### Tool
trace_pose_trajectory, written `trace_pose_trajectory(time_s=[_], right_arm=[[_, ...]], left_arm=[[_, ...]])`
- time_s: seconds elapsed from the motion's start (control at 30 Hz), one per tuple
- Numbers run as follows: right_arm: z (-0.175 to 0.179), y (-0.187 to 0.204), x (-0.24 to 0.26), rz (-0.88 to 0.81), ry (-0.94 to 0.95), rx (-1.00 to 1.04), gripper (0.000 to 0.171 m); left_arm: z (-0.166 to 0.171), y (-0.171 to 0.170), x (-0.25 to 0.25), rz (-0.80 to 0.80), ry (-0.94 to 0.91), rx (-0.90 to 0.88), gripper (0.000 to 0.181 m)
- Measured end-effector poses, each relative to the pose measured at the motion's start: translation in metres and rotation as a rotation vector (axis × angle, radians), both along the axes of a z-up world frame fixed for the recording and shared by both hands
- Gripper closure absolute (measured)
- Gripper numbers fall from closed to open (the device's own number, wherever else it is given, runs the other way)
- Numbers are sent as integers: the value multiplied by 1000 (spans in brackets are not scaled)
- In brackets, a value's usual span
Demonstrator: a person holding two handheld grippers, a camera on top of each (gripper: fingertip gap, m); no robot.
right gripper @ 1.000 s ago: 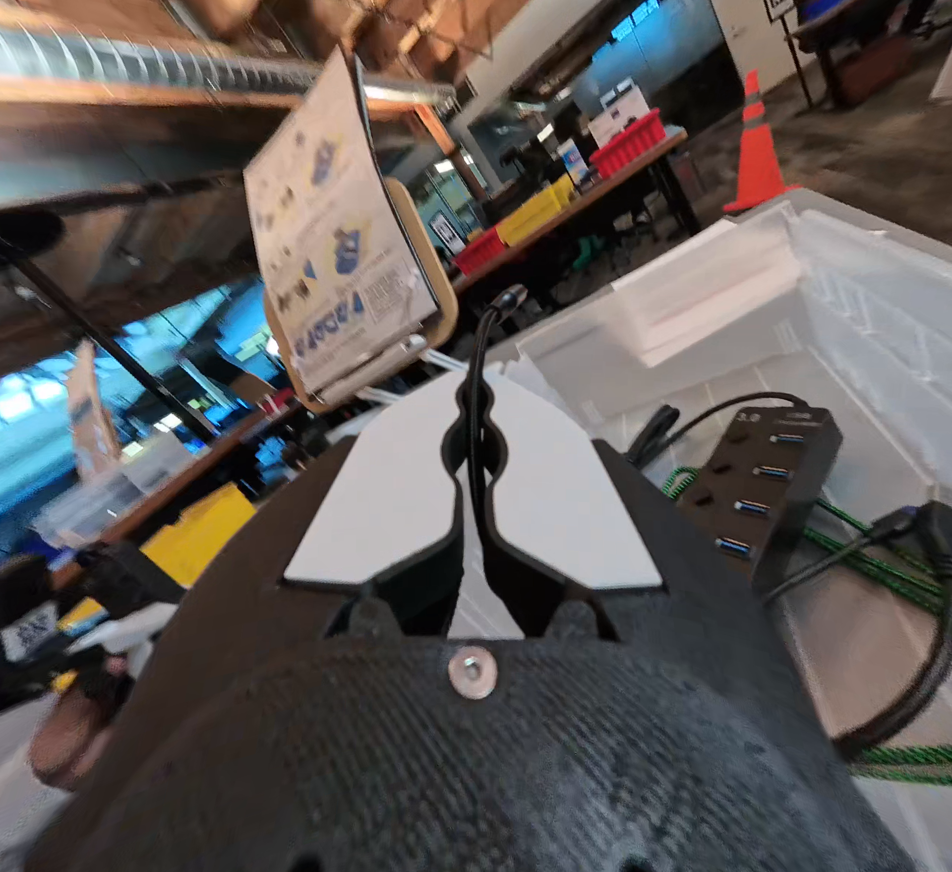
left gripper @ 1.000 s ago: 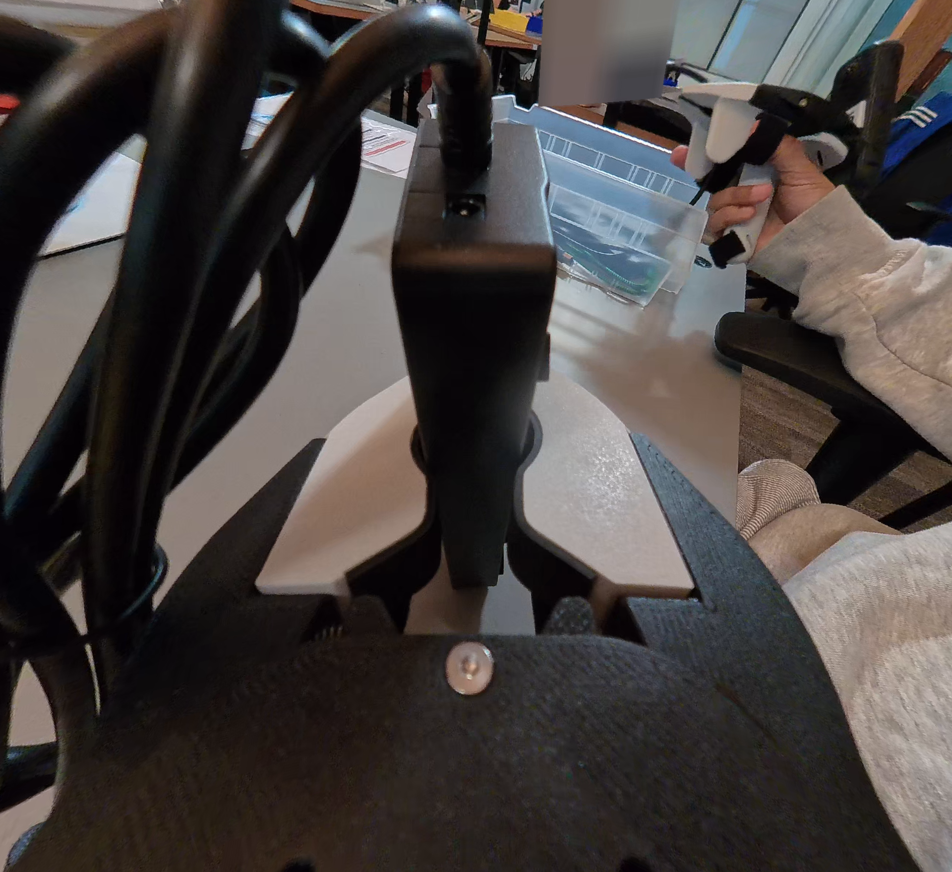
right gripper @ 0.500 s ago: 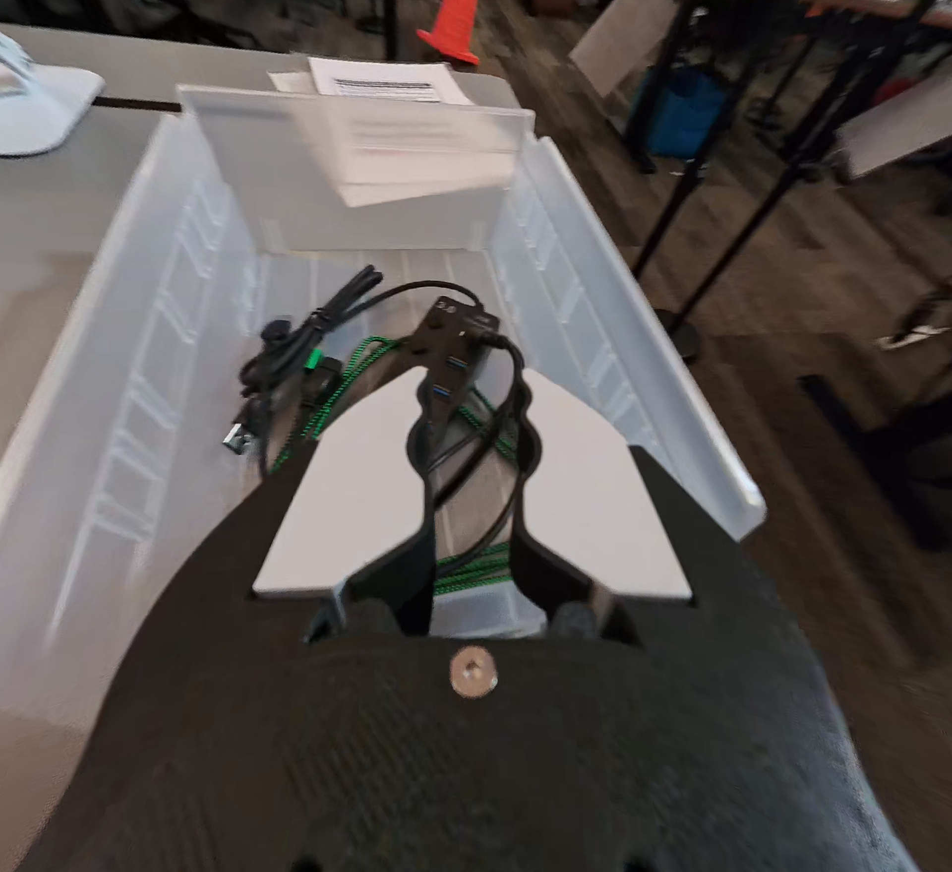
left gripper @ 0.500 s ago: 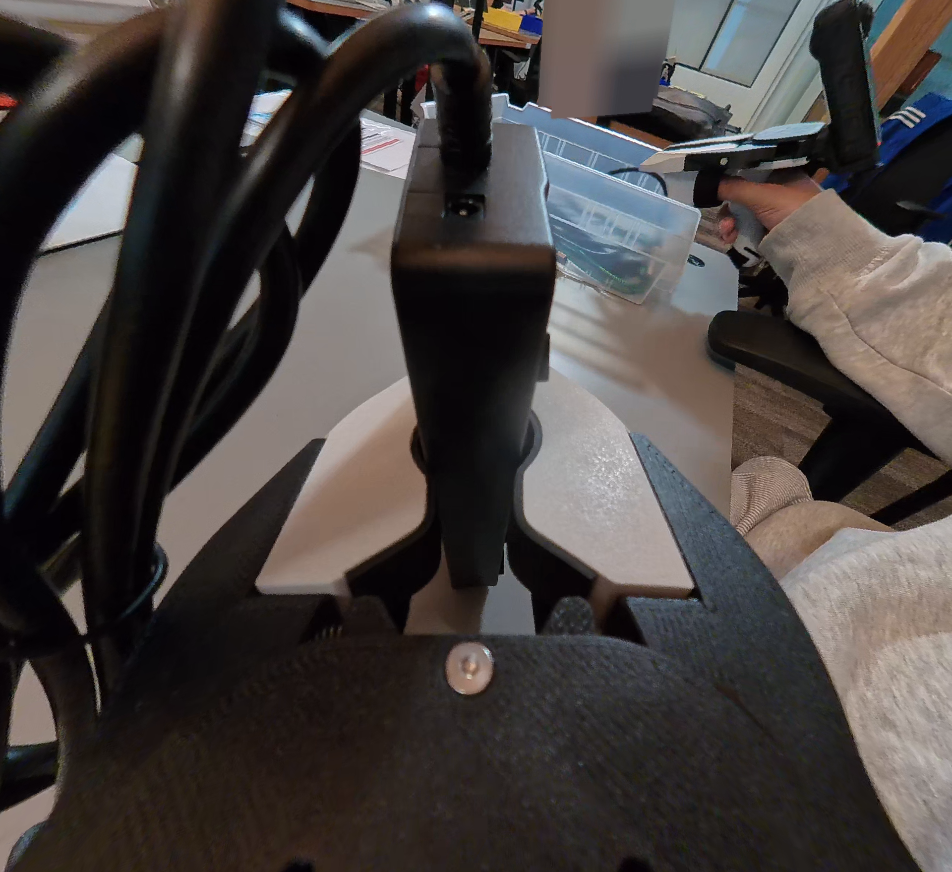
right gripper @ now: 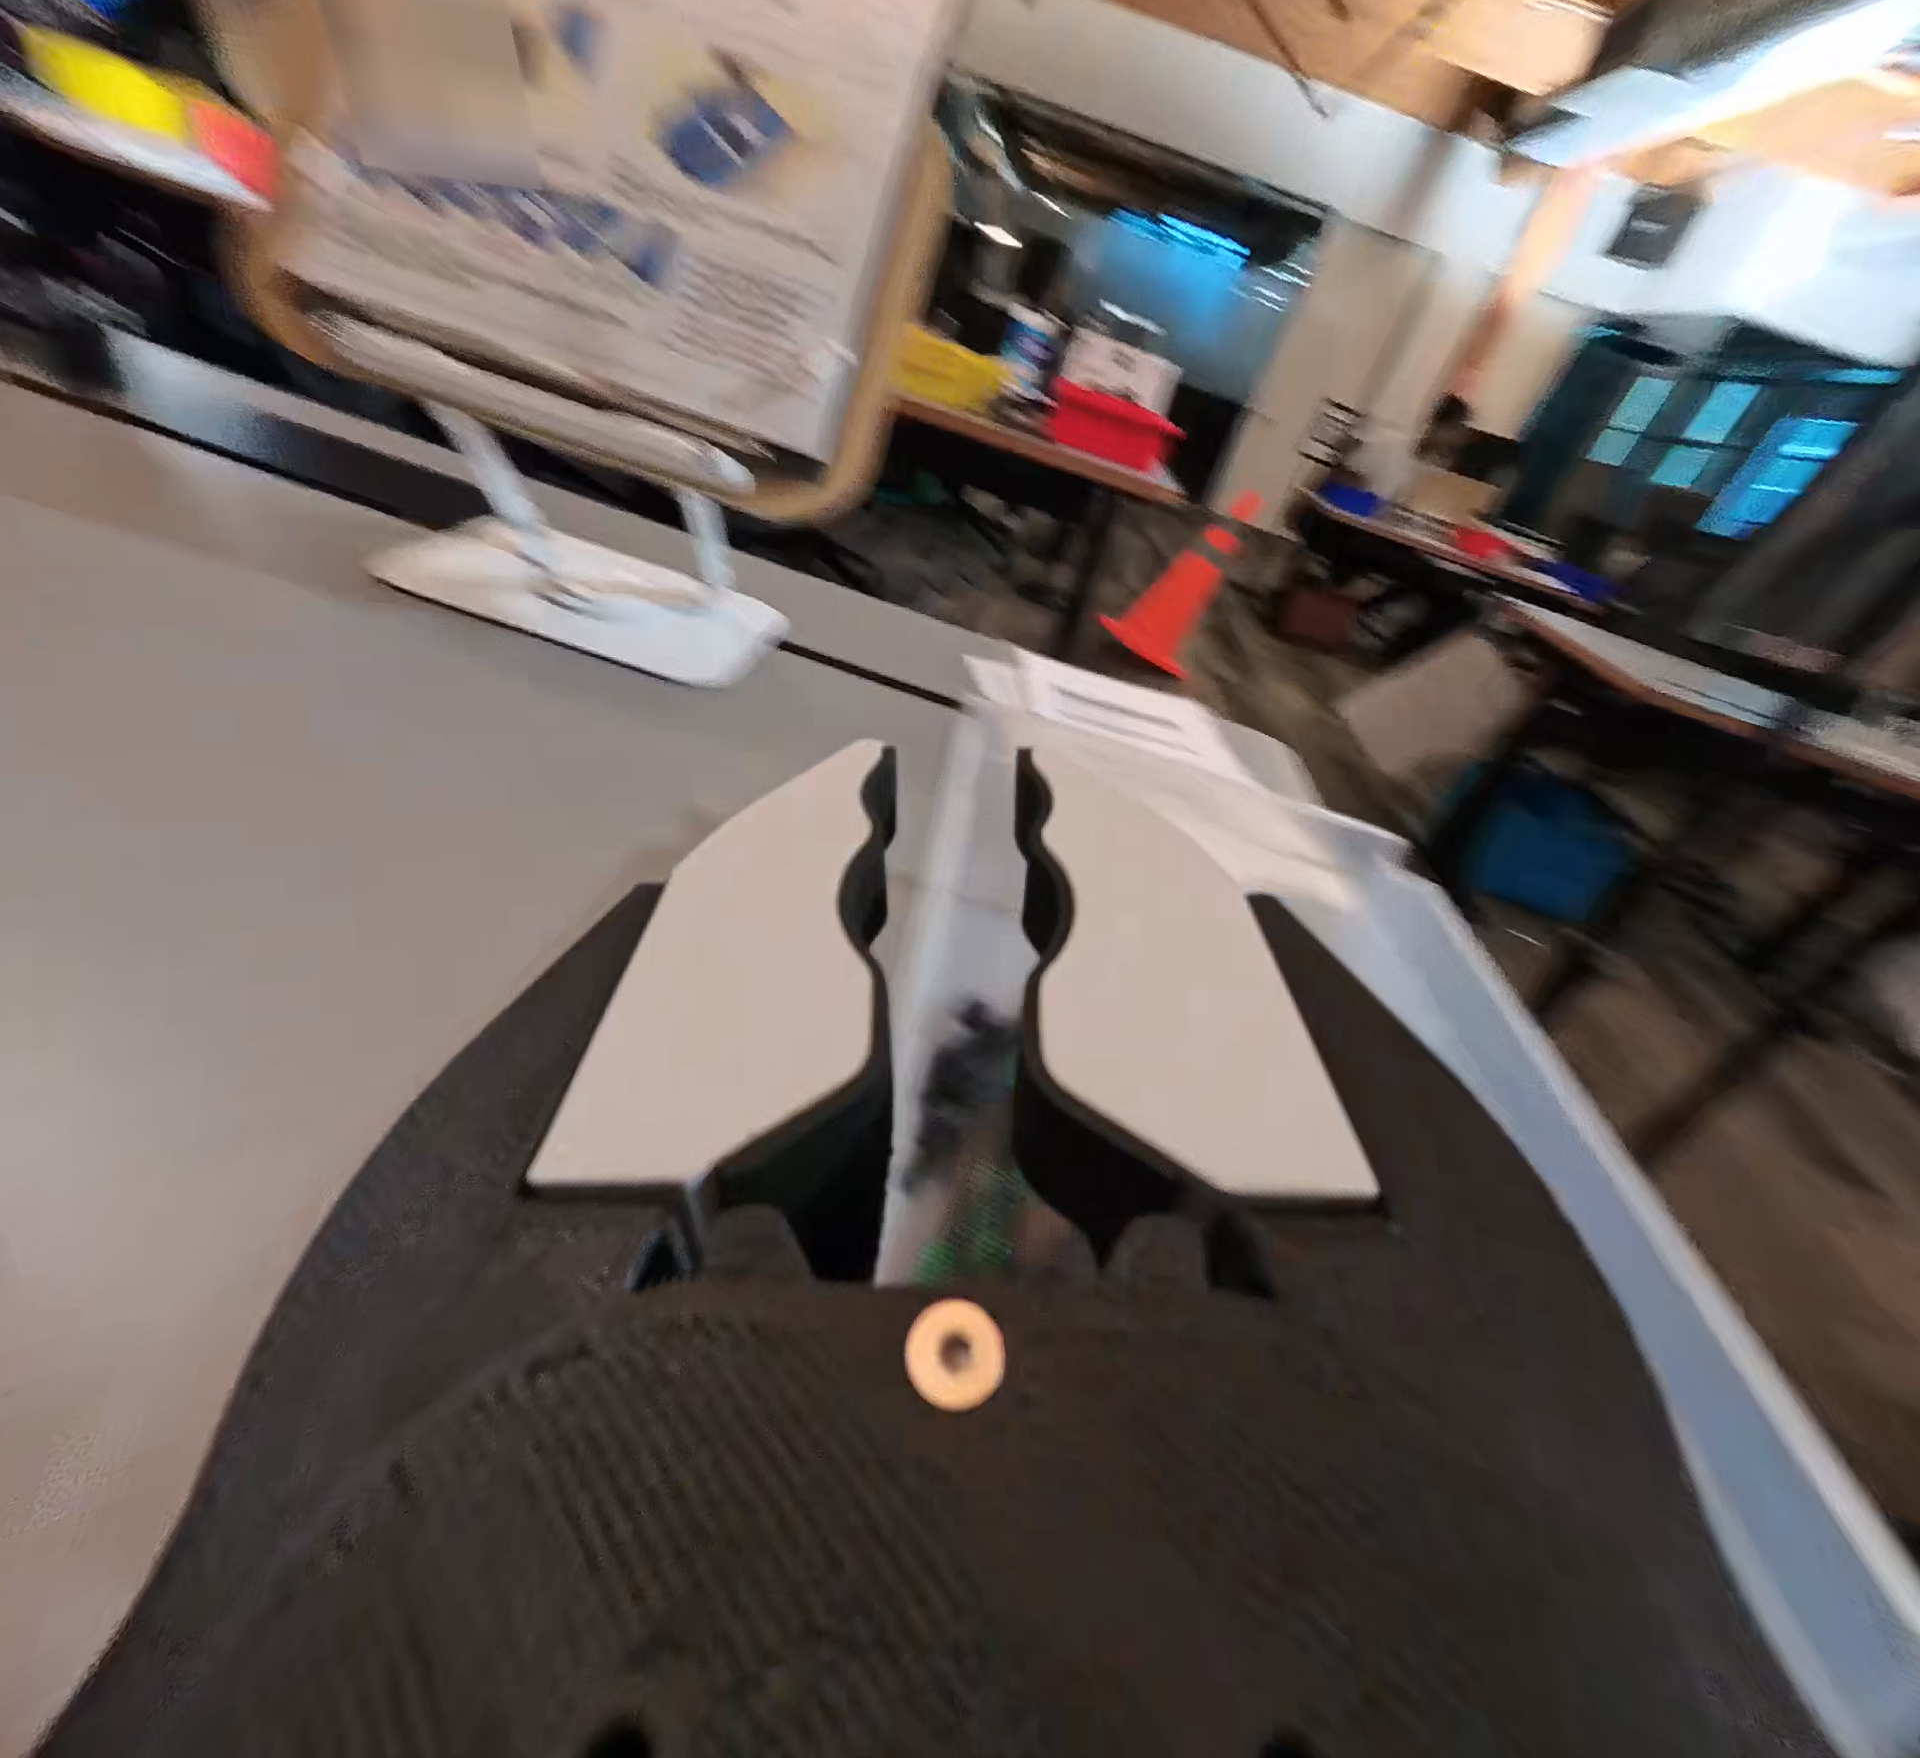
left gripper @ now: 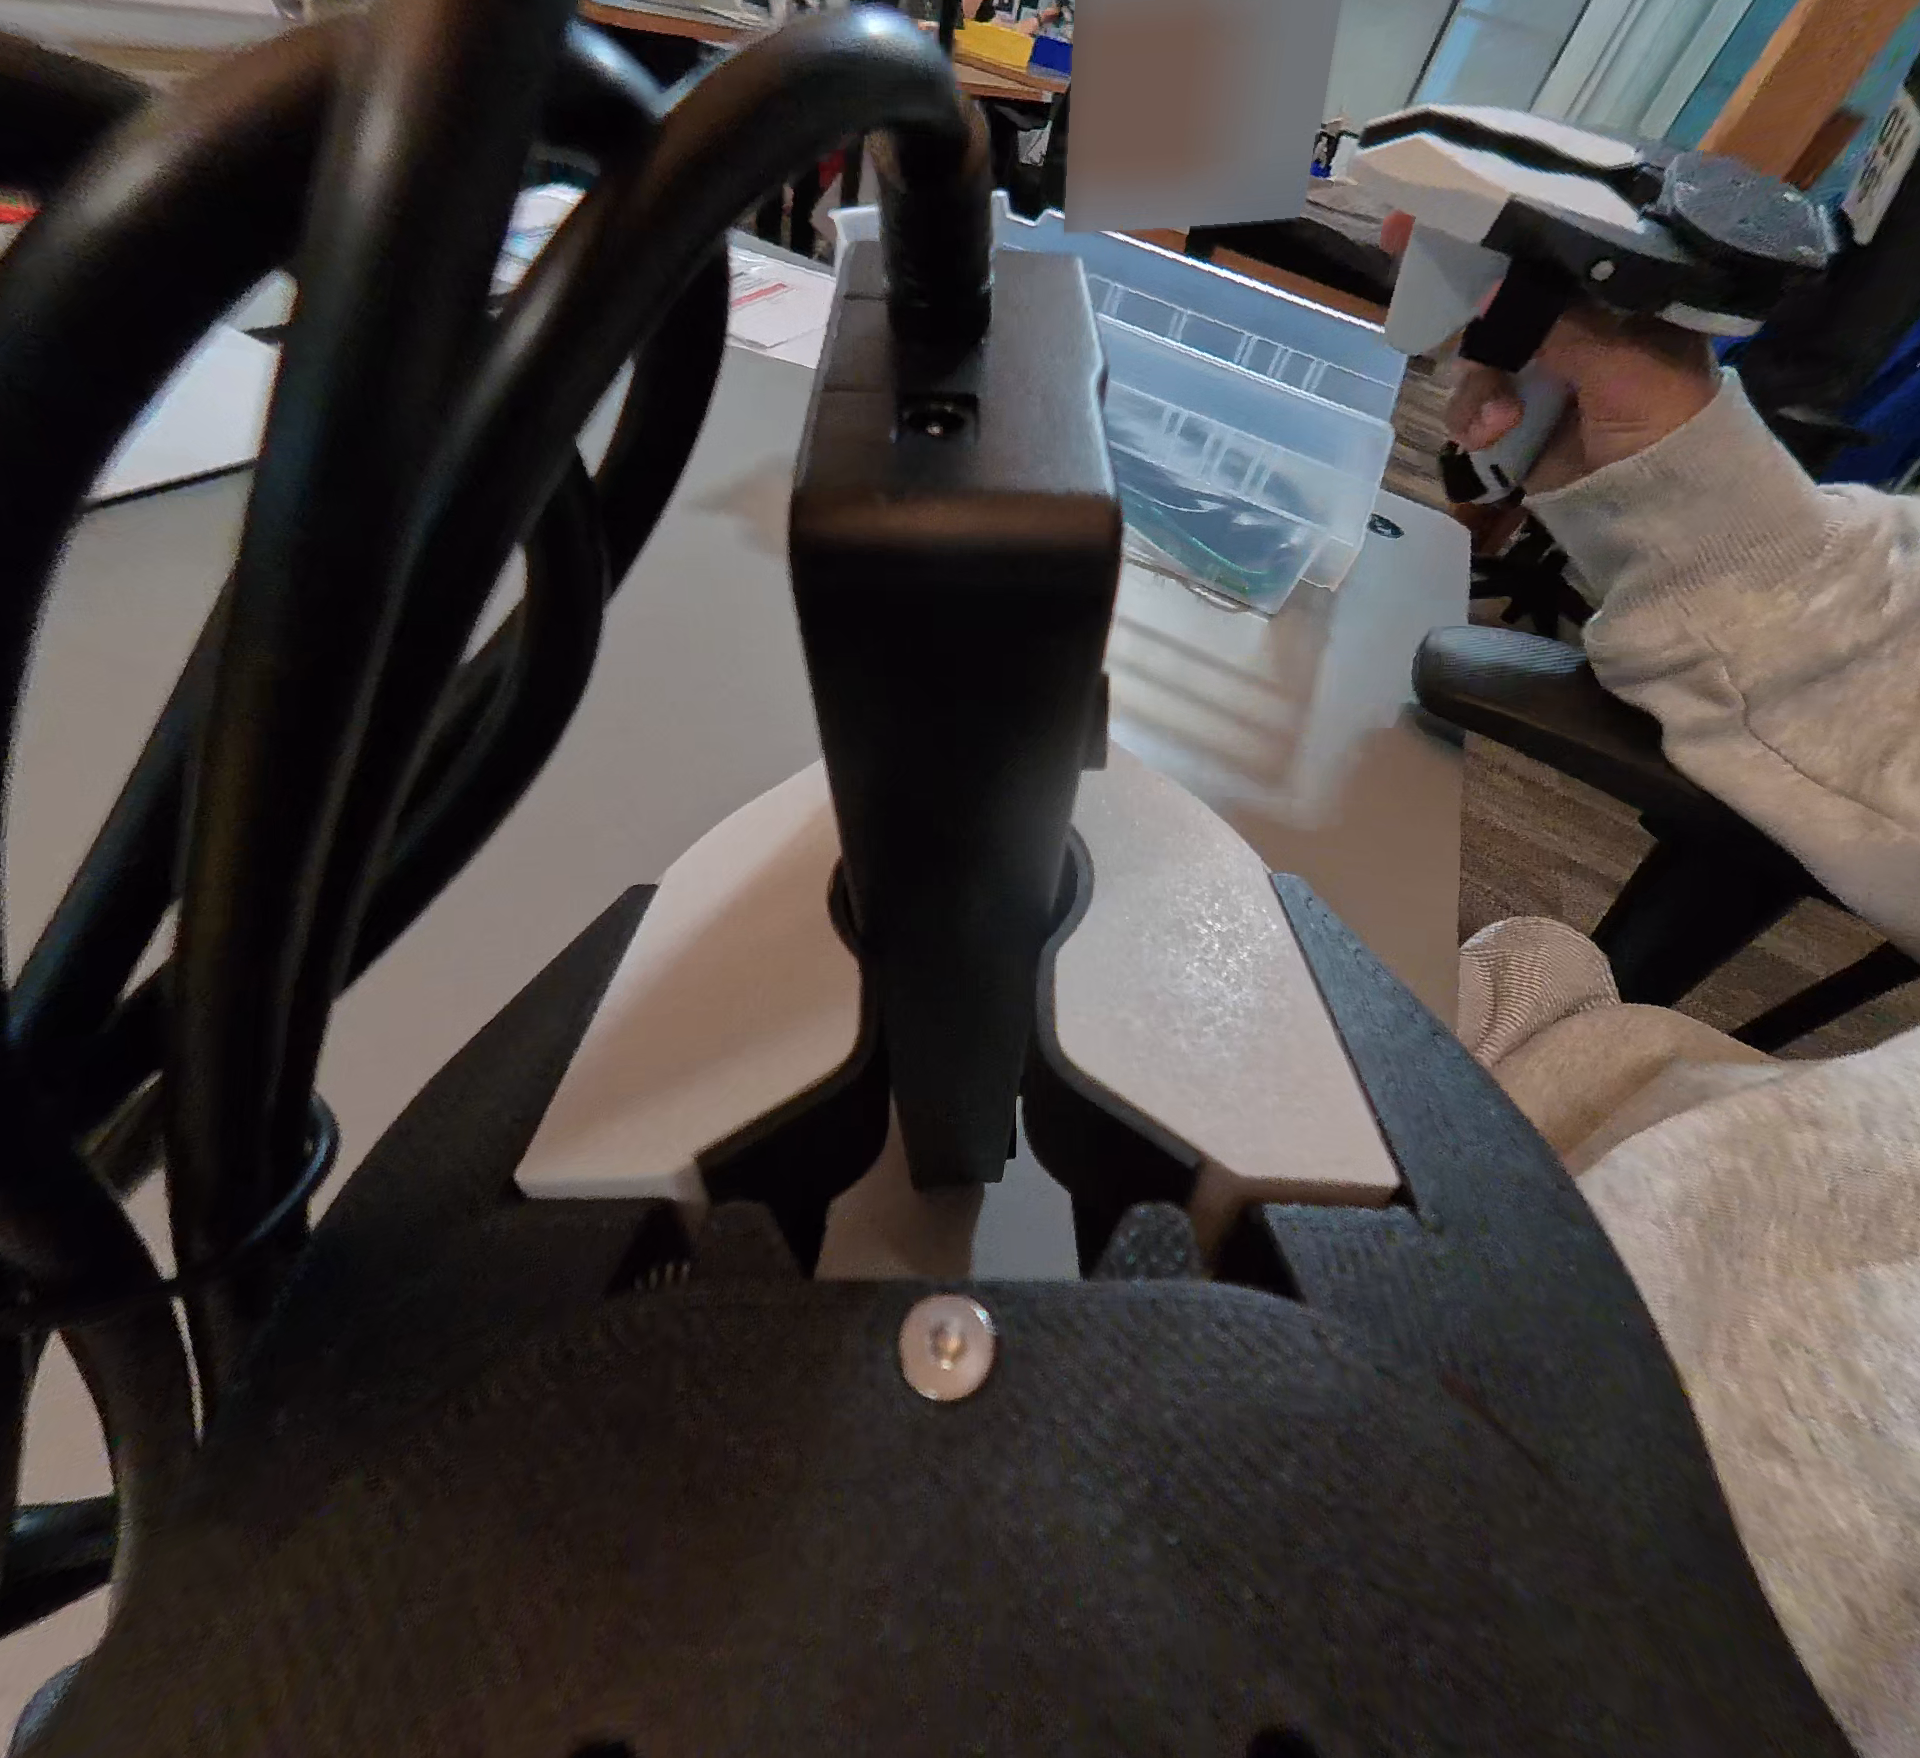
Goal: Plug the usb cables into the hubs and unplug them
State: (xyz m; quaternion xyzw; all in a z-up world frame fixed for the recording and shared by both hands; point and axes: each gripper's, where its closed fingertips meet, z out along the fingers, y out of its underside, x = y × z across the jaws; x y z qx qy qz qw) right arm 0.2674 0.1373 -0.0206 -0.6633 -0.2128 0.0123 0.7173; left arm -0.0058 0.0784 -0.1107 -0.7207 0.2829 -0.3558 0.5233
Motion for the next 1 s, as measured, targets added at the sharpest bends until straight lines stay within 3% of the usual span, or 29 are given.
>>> trace_pose_trajectory(time_s=[0.17,0.27,0.43,0.57,0.73,0.8,0.9,1.0], right_arm=[[19,-51,-100,437,202,30,149],[-13,-73,-156,621,193,-116,144],[-85,-107,-219,850,93,-486,122],[-109,-135,-238,977,17,-619,117],[-105,-154,-249,1041,-9,-612,138],[-101,-158,-251,1058,23,-621,144],[-77,-149,-247,1084,222,-633,146],[-64,-136,-233,1088,351,-641,146]], left_arm=[[11,-13,11,-104,-110,-18,153],[20,-24,20,-187,-167,-18,152],[33,-48,36,-340,-262,-39,153],[38,-63,48,-423,-300,-59,153],[51,-75,59,-474,-385,-98,151],[59,-74,59,-463,-462,-129,136],[66,-66,54,-426,-553,-173,104],[62,-61,51,-402,-545,-178,95]])
